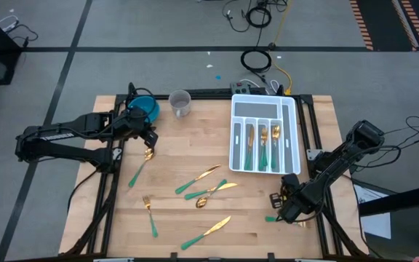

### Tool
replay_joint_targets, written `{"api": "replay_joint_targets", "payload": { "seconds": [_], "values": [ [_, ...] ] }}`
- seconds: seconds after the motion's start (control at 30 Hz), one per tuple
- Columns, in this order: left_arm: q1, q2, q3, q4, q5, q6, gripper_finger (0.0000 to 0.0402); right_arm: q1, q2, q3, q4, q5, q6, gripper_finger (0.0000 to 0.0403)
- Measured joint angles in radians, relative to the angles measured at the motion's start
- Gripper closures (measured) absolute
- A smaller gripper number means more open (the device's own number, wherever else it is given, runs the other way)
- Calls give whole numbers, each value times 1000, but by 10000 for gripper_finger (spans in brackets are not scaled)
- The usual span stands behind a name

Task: Sort silverware
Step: Put the green spoon into the white cutlery tray

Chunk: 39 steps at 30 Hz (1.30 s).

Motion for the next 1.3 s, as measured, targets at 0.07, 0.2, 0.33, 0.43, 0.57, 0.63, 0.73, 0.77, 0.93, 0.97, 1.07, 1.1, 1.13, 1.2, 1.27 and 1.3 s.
{"api": "replay_joint_targets", "payload": {
  "seconds": [0.07, 0.2, 0.33, 0.43, 0.57, 0.63, 0.73, 0.77, 0.93, 0.97, 1.07, 1.1, 1.13, 1.2, 1.27, 1.3],
  "values": [
    [0, 0, 0, 0, 0, 0, 278, 0, -1, 1, -14, 26, -1, 403],
    [0, 0, 0, 0, 0, 0, 278, 0, -1, 2, -21, 39, -11, 403],
    [0, 0, 0, 0, 0, 0, 278, 0, -2, 2, -5, 50, -33, 403],
    [0, 0, 0, 0, 0, 0, 278, 0, -5, 2, 16, 105, -35, 403],
    [0, 0, 0, 0, 0, -1, 278, 0, -37, 2, 50, 188, -42, 403],
    [0, 0, 0, 0, 0, -1, 278, 1, -64, 2, 59, 230, -59, 403],
    [0, 0, 0, 0, 0, 0, 278, 7, -118, 2, 67, 313, -95, 403],
    [0, 0, 0, -1, 0, 0, 278, 11, -139, 2, 67, 346, -107, 403],
    [0, 0, 0, -1, 0, 0, 278, 45, -241, 2, 37, 564, -139, 403],
    [0, 0, 0, -1, 0, 0, 278, 56, -258, 2, 18, 616, -133, 403],
    [0, 0, 0, -1, 0, 0, 278, 92, -311, 2, -50, 789, -84, 403],
    [0, 0, 0, -1, 0, 0, 278, 104, -330, 2, -69, 841, -71, 403],
    [0, 0, 0, -1, 0, 0, 278, 115, -347, 2, -87, 886, -62, 403],
    [0, 0, 0, 0, 0, 0, 278, 133, -383, 0, -115, 960, -59, 402],
    [0, 0, 0, 3, 1, 0, 278, 148, -428, -24, -115, 1033, -60, 402],
    [0, 0, 0, 8, 1, 0, 278, 158, -453, -42, -115, 1061, -59, 402]
  ]
}}
